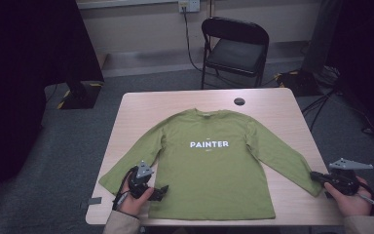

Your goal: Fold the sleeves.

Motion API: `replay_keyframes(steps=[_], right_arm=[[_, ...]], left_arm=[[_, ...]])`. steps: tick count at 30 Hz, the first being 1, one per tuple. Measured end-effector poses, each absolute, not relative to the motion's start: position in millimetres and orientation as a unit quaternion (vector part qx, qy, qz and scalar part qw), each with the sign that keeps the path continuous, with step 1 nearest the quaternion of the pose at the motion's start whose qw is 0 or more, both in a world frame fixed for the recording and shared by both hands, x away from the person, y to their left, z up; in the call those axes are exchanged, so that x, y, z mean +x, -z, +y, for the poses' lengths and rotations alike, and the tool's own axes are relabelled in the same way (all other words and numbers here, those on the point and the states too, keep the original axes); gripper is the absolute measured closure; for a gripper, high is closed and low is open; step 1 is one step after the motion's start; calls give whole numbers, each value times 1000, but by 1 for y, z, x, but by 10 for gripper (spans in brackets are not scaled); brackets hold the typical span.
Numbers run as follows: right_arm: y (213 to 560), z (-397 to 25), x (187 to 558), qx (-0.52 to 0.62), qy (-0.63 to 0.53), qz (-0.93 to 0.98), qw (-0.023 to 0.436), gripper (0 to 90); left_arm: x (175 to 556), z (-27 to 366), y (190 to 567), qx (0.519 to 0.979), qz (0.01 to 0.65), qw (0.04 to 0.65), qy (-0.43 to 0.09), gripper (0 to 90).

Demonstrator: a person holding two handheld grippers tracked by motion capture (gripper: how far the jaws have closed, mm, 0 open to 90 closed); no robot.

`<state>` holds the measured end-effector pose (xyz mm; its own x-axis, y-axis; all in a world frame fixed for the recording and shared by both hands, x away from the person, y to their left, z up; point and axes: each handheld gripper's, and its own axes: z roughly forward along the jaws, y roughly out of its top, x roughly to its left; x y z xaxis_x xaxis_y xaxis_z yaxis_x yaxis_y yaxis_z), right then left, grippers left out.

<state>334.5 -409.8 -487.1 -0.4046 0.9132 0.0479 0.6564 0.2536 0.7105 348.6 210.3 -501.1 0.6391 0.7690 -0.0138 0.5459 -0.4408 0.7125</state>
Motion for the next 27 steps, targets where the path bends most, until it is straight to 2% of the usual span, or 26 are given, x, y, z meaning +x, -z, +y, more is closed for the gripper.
replay_keyframes(steps=[10, 27], right_arm=[[481, -404, 335, 495, -335, 779, 188, 888], [439, -376, 342, 442, -365, 790, 217, 887]], left_arm=[[349, 210, 501, 834, 394, 352, -158, 0], [349, 210, 501, 834, 394, 352, -158, 0]])
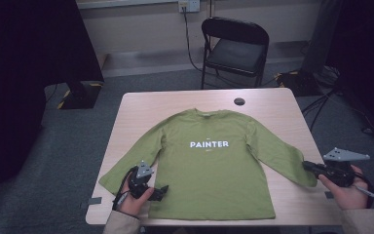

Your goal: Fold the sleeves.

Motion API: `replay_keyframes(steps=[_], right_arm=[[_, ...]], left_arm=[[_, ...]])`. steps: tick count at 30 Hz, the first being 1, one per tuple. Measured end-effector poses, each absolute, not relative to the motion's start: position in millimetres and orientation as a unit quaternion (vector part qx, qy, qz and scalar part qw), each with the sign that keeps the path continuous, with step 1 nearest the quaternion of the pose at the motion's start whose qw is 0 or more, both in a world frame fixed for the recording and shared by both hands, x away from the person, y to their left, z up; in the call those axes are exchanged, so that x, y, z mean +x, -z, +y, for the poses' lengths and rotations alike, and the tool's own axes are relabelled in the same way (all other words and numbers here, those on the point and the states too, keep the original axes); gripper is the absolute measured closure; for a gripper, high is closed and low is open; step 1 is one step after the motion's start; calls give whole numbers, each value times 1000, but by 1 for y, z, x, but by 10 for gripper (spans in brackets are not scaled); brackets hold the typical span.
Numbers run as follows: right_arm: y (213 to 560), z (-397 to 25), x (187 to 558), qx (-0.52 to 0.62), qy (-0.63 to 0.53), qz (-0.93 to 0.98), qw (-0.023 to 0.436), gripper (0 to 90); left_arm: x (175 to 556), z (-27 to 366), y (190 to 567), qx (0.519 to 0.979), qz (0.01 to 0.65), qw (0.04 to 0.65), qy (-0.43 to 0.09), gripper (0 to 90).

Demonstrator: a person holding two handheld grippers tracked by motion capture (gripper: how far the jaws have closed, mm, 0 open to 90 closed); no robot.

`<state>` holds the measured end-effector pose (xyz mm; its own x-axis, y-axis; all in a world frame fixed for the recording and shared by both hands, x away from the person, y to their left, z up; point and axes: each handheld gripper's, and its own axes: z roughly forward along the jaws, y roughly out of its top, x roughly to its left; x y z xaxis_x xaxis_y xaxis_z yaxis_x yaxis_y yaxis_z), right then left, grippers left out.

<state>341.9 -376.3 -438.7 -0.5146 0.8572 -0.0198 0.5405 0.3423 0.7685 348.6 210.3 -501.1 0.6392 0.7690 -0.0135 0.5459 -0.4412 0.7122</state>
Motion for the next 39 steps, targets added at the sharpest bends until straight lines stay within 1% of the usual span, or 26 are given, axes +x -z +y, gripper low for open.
replay_keyframes(steps=[10, 13, 19, 24, 28, 29, 31, 39], right_arm=[[395, -352, 362, 404, -377, 797, 244, 886], [388, -346, 366, 395, -377, 801, 246, 886], [366, -323, 387, 372, -398, 802, 244, 886], [357, -311, 398, 363, -402, 804, 245, 885], [347, -295, 409, 346, -406, 809, 247, 885], [342, -285, 415, 337, -404, 814, 247, 885], [341, -281, 418, 334, -403, 816, 247, 885], [323, -233, 448, 297, -404, 829, 247, 884]], left_arm=[[349, 210, 501, 834, 394, 352, -158, 0], [349, 210, 501, 834, 394, 352, -158, 0], [349, 210, 501, 834, 394, 352, -158, 0], [349, 210, 501, 834, 394, 352, -158, 0], [349, 210, 501, 834, 394, 352, -158, 0], [349, 210, 501, 834, 394, 352, -158, 0], [349, 210, 501, 834, 394, 352, -158, 0], [349, 210, 501, 834, 394, 352, -158, 0]])
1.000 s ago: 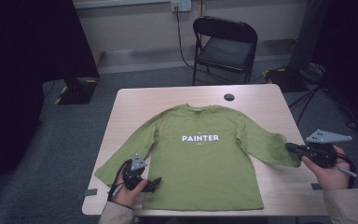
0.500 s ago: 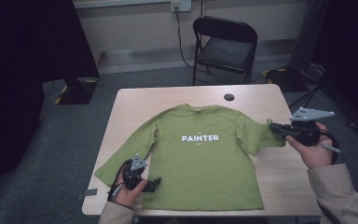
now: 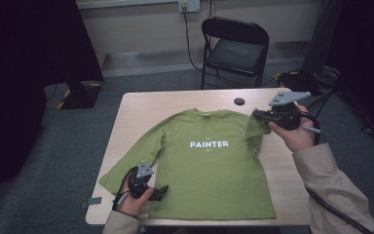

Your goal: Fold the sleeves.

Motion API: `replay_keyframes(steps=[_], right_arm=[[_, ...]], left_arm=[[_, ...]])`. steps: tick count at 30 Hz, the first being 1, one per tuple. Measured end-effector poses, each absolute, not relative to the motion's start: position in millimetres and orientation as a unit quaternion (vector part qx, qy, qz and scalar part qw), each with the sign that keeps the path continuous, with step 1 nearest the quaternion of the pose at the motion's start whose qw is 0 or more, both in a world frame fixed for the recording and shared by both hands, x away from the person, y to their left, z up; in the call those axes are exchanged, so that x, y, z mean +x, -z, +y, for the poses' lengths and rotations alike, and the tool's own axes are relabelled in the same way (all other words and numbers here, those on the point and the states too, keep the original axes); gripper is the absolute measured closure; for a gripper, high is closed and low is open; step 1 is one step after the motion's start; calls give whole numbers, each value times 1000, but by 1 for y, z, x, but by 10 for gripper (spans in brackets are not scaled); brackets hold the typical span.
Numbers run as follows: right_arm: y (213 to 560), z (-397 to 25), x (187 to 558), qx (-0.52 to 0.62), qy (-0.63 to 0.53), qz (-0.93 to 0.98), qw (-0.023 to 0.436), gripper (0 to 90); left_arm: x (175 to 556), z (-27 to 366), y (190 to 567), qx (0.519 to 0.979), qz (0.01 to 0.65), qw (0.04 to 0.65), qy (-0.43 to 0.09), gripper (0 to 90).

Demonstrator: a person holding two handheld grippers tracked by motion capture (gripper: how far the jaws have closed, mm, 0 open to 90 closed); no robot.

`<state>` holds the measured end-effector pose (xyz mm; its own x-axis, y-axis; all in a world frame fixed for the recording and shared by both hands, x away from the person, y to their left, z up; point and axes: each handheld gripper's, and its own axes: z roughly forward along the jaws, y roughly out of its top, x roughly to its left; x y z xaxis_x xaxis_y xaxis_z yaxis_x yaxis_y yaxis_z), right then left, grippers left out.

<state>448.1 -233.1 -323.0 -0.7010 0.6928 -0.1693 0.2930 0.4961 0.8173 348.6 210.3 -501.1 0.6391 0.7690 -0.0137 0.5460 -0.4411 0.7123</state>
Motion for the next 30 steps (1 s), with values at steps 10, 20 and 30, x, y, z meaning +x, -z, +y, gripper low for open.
replay_keyframes(steps=[10, 20, 30], right_arm=[[329, -168, 482, 262, -408, 847, 218, 884], [333, -129, 495, 239, -406, 858, 206, 882], [349, -108, 506, 233, -399, 867, 188, 876]], left_arm=[[349, 210, 501, 834, 394, 352, -158, 0], [349, 210, 501, 833, 395, 353, -158, 0], [349, 210, 501, 834, 394, 353, -158, 0]])
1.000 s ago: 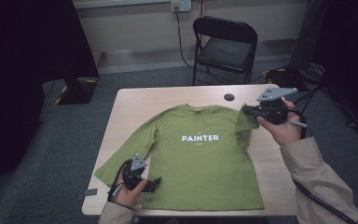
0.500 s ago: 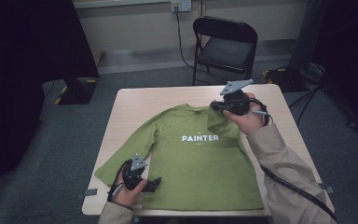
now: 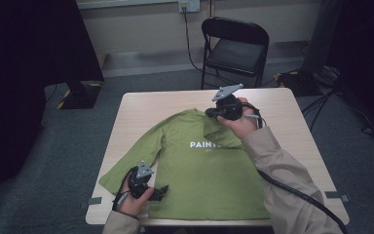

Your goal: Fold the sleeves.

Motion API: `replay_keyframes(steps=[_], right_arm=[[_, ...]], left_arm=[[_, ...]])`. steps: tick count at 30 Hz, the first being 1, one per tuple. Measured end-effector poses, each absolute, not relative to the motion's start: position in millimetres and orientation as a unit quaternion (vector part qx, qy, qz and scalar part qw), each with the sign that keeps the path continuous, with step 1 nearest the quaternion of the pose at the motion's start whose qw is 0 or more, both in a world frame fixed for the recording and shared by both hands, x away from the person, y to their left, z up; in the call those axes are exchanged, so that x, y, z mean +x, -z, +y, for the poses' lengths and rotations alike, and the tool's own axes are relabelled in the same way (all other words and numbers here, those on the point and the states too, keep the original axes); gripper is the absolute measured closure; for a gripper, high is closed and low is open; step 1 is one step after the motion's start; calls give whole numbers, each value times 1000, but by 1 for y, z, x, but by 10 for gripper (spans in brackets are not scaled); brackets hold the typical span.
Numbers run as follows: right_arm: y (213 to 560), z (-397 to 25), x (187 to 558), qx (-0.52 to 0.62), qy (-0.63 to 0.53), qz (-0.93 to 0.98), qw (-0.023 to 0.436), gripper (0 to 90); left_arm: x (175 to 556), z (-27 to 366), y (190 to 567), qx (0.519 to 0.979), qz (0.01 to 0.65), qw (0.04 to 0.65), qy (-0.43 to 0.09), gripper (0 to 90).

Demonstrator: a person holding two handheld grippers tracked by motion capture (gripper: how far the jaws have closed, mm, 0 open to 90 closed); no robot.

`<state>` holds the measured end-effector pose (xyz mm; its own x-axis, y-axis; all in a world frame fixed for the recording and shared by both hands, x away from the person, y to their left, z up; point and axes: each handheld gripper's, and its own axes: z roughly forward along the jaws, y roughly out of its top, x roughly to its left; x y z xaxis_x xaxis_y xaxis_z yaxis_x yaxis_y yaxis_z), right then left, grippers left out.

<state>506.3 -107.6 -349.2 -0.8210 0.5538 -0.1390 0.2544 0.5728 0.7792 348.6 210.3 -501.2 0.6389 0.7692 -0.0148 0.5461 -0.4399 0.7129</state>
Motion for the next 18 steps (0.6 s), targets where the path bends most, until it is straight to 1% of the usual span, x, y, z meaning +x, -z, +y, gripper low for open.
replay_keyframes(steps=[10, 18], right_arm=[[373, -98, 519, 238, -386, 875, 168, 870], [394, -79, 528, 237, -388, 878, 150, 866]], left_arm=[[349, 210, 501, 834, 394, 352, -158, 0], [349, 210, 501, 834, 394, 352, -158, 0]])
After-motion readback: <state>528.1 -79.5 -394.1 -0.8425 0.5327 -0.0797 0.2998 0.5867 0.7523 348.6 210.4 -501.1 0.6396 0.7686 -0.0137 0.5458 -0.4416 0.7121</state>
